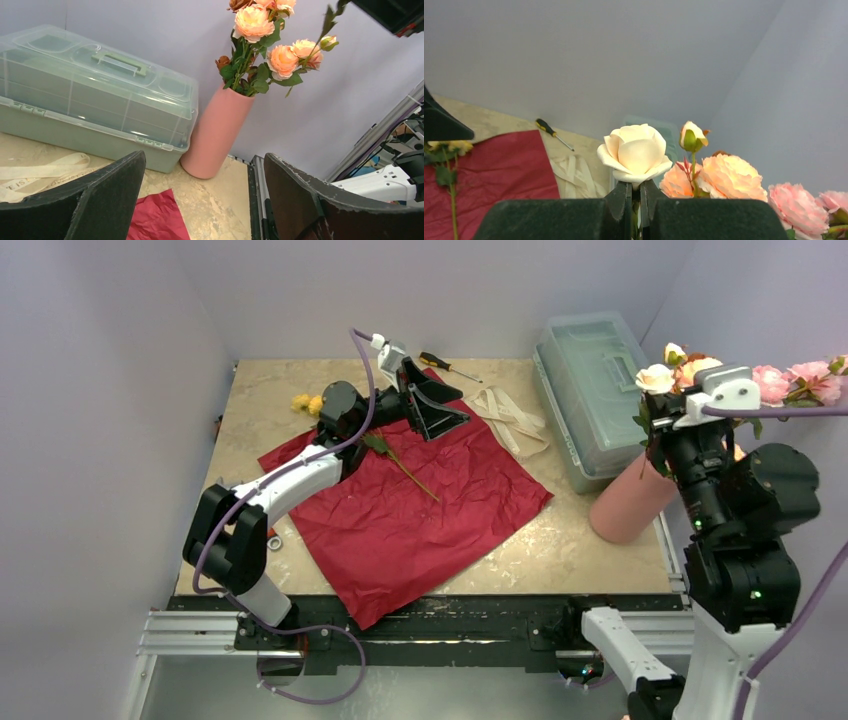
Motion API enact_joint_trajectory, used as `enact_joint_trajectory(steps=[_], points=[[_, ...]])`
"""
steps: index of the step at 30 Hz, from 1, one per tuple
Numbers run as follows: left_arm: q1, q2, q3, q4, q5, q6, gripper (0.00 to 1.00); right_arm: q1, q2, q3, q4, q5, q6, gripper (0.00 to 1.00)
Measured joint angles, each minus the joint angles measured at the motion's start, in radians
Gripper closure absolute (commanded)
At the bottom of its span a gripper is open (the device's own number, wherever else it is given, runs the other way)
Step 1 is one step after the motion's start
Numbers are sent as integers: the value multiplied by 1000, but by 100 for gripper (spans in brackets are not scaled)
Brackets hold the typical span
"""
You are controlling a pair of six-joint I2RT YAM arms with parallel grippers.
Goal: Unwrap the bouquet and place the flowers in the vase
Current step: Insert the fake flower into the vase.
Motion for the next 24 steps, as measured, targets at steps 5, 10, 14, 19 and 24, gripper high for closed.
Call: enact_joint_trajectory(steps=[5,10,14,19,24], points=[[0,0,0,-1,0,3,12,0,-40,-197,114,85,-31,100],[0,0,-3,-3,0,26,11,0,-66,-323,219,122,-73,100],[0,0,-5,-10,0,29,11,0,-64,-334,286,145,-99,100],[4,0,-5,-8,0,36,11,0,-66,-337,360,159,-149,100],[17,0,-5,-2,0,35,11,0,-70,-369,415,167,-195,100]])
